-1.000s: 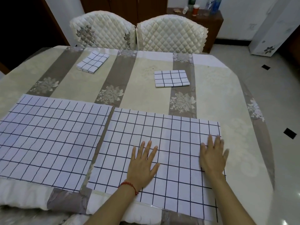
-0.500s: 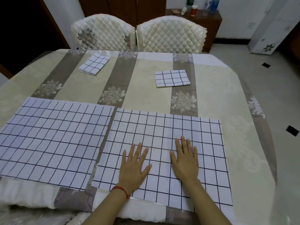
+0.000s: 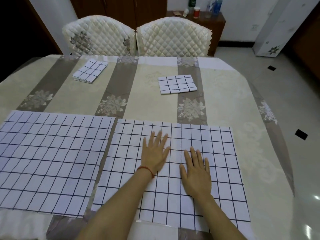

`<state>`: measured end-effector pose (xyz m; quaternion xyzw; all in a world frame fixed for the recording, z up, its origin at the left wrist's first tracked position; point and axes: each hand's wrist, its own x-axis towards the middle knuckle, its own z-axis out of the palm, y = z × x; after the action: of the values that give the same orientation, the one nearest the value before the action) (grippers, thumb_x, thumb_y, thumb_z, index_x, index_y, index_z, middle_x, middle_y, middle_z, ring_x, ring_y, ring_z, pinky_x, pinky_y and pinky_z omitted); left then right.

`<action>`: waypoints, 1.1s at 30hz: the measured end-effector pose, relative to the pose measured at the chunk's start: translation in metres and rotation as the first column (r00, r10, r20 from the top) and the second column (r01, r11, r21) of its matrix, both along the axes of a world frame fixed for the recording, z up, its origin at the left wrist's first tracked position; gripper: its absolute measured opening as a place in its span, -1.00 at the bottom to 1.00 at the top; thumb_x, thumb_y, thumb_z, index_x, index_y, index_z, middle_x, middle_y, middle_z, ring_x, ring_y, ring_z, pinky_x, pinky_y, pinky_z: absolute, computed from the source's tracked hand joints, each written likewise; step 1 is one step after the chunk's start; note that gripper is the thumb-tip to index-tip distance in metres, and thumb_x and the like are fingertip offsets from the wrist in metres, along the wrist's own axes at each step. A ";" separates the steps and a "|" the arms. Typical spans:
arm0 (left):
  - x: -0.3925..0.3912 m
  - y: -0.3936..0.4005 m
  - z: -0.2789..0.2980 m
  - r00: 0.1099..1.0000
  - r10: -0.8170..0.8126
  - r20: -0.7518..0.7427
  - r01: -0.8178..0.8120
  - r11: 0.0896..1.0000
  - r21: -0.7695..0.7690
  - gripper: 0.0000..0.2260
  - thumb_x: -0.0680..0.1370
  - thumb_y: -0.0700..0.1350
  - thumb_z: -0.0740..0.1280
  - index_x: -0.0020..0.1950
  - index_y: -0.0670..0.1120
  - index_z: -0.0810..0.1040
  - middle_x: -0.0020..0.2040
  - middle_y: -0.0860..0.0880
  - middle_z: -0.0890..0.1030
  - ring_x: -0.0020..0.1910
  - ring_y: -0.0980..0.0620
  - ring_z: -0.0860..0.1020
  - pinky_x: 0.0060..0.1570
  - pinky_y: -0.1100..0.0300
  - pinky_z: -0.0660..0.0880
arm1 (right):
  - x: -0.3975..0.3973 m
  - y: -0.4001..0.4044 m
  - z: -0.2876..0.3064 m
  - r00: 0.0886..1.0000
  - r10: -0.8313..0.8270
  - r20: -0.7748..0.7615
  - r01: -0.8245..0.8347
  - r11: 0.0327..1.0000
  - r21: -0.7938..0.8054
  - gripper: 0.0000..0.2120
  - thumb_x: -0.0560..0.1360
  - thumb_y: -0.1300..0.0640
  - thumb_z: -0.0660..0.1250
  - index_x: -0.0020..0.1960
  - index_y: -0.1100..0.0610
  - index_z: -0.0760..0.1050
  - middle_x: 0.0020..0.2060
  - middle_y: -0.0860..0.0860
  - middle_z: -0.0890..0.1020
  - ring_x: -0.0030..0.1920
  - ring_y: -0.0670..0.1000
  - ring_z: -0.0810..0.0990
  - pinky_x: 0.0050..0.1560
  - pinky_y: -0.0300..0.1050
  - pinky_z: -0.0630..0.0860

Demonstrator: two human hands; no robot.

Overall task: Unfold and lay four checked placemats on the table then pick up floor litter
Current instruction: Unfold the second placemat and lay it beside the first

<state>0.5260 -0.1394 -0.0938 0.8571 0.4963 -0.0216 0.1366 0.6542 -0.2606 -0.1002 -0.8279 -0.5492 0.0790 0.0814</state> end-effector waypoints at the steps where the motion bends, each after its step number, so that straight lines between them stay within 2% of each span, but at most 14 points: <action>1: -0.012 0.012 -0.002 0.998 0.062 -0.014 -0.062 0.998 0.011 -0.48 0.54 0.22 -0.25 0.49 0.11 -0.13 0.55 0.05 -0.12 0.52 -0.03 -0.17 0.45 -0.07 -0.26 | 0.000 0.000 -0.001 1.000 0.003 -0.009 -0.003 1.000 0.003 -0.46 0.54 -0.13 -0.08 0.47 0.02 0.12 0.48 -0.02 0.15 0.46 -0.06 -0.02 0.43 -0.12 -0.34; 5: -0.033 0.024 0.003 0.960 0.281 0.004 -0.281 0.960 0.010 -0.48 0.60 0.14 -0.11 0.51 -0.01 -0.11 0.55 -0.08 -0.11 0.52 -0.10 -0.18 0.46 -0.14 -0.24 | 0.000 -0.001 0.000 0.998 0.020 -0.064 -0.018 0.999 0.029 -0.42 0.48 -0.20 -0.23 0.47 -0.06 -0.13 0.49 -0.11 -0.09 0.49 -0.12 -0.19 0.40 -0.20 -0.47; 8: -0.013 -0.018 0.006 0.992 0.101 0.080 -0.111 0.985 0.129 -0.52 0.60 0.11 -0.11 0.48 -0.03 0.10 0.51 -0.10 0.17 0.51 -0.09 0.05 0.44 -0.10 -0.20 | -0.001 -0.002 0.003 0.997 0.017 -0.079 -0.015 1.000 0.023 -0.42 0.46 -0.23 -0.29 0.44 -0.08 -0.23 0.48 -0.15 -0.16 0.47 -0.14 -0.23 0.36 -0.22 -0.53; 10: -0.007 -0.055 0.002 0.997 -0.037 0.072 0.030 0.995 0.092 -0.51 0.59 0.14 -0.18 0.45 0.00 0.17 0.46 -0.06 0.30 0.46 -0.04 0.11 0.40 -0.04 -0.18 | -0.001 -0.003 0.002 0.997 0.009 -0.077 -0.008 1.000 0.014 -0.40 0.47 -0.28 -0.35 0.45 -0.07 -0.21 0.48 -0.15 -0.14 0.48 -0.15 -0.22 0.37 -0.23 -0.52; 12: -0.015 -0.081 -0.002 0.997 -0.076 0.032 0.074 0.996 0.048 -0.51 0.59 0.15 -0.20 0.45 0.02 0.19 0.45 -0.03 0.32 0.44 -0.01 0.11 0.39 -0.03 -0.14 | 0.000 -0.003 0.000 0.998 0.014 -0.066 -0.014 1.000 0.014 -0.35 0.46 -0.30 -0.42 0.47 -0.05 -0.14 0.48 -0.13 -0.09 0.48 -0.13 -0.16 0.38 -0.22 -0.49; 14: -0.030 -0.092 -0.004 0.999 -0.037 0.018 0.037 0.999 0.023 -0.50 0.59 0.17 -0.19 0.45 0.04 0.20 0.45 -0.02 0.32 0.44 -0.01 0.13 0.39 -0.02 -0.11 | -0.001 -0.003 0.002 0.998 0.013 -0.064 -0.011 1.000 0.024 -0.34 0.47 -0.28 -0.41 0.48 -0.03 -0.10 0.49 -0.12 -0.05 0.49 -0.10 -0.11 0.39 -0.21 -0.46; 18: -0.042 -0.092 -0.002 1.000 -0.019 -0.006 0.018 1.000 -0.023 -0.50 0.58 0.19 -0.18 0.46 0.04 0.17 0.47 -0.01 0.26 0.49 0.00 0.00 0.41 0.00 -0.13 | -0.001 -0.003 0.009 0.994 0.041 -0.101 -0.044 0.999 -0.023 -0.28 0.38 -0.34 -0.51 0.45 -0.04 -0.26 0.48 -0.12 -0.18 0.46 -0.13 -0.26 0.36 -0.18 -0.51; 20: -0.041 -0.090 -0.001 1.000 -0.029 -0.009 0.029 0.999 -0.017 -0.50 0.58 0.18 -0.18 0.44 0.04 0.19 0.46 -0.02 0.27 0.50 0.00 -0.05 0.41 -0.01 -0.14 | 0.004 -0.001 0.018 0.982 0.046 -0.185 -0.060 0.996 -0.072 -0.32 0.46 -0.31 -0.34 0.49 -0.01 -0.17 0.51 -0.06 -0.16 0.48 -0.10 -0.25 0.44 -0.10 -0.40; 22: -0.036 -0.091 0.004 1.000 -0.017 -0.017 0.017 1.000 -0.015 -0.54 0.58 0.14 -0.11 0.39 0.01 0.27 0.42 -0.06 0.38 0.46 -0.07 0.12 0.42 -0.04 -0.07 | 0.013 -0.001 0.039 0.939 -0.004 -0.343 -0.025 0.997 -0.079 -0.46 0.57 -0.12 -0.03 0.49 0.06 0.05 0.53 0.01 -0.05 0.52 -0.02 -0.11 0.51 -0.01 -0.14; 24: -0.027 -0.093 0.016 1.000 -0.021 0.003 0.021 1.000 -0.011 -0.56 0.56 0.09 0.01 0.41 -0.02 0.27 0.46 -0.09 0.31 0.47 -0.12 0.18 0.46 -0.09 0.03 | 0.027 -0.013 0.062 0.894 -0.056 -0.444 0.058 0.998 -0.009 -0.54 0.58 0.00 0.11 0.45 0.08 0.18 0.52 0.01 0.06 0.51 0.00 0.04 0.48 -0.02 0.06; 26: -0.010 -0.100 0.028 0.994 -0.088 0.065 0.092 0.993 -0.069 -0.54 0.59 0.03 0.04 0.48 -0.03 0.10 0.54 -0.07 0.06 0.52 -0.07 -0.01 0.48 -0.03 -0.08 | 0.047 -0.037 0.080 0.895 -0.094 -0.437 0.122 0.992 0.036 -0.55 0.58 0.01 0.14 0.44 0.08 0.22 0.51 -0.01 0.11 0.50 -0.02 0.09 0.45 -0.09 0.09; 27: 0.000 -0.105 0.034 0.987 -0.120 0.104 0.129 0.988 -0.085 -0.54 0.60 0.02 0.05 0.48 -0.03 0.08 0.54 -0.06 0.03 0.53 -0.05 -0.05 0.49 0.01 -0.10 | 0.059 -0.053 0.086 0.900 -0.115 -0.421 0.150 0.987 0.050 -0.55 0.58 0.01 0.14 0.44 0.08 0.22 0.51 -0.01 0.12 0.50 -0.02 0.09 0.44 -0.11 0.08; 30: 0.036 -0.128 0.051 0.952 -0.232 0.200 0.250 0.966 -0.071 -0.57 0.60 0.00 0.10 0.45 -0.06 0.19 0.51 -0.07 0.16 0.51 -0.04 0.06 0.50 0.05 0.00 | 0.097 -0.115 0.098 0.889 -0.233 -0.394 0.278 0.959 0.060 -0.55 0.58 0.01 0.14 0.43 0.07 0.23 0.50 0.00 0.16 0.49 0.00 0.12 0.45 -0.07 0.08; 33: 0.083 -0.163 0.064 0.918 -0.323 0.232 0.346 0.936 -0.065 -0.58 0.59 0.02 0.12 0.42 -0.07 0.27 0.48 -0.08 0.24 0.48 -0.06 0.16 0.47 0.05 0.08 | 0.134 -0.190 0.102 0.845 -0.394 -0.362 0.433 0.901 0.029 -0.56 0.58 0.00 0.13 0.43 0.07 0.24 0.48 0.02 0.20 0.48 0.02 0.15 0.44 -0.07 0.10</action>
<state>0.6087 -0.3027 -0.0299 0.9181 0.3228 0.0234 0.2289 0.7884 -0.4502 0.0021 -0.8939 -0.3382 0.1742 0.2372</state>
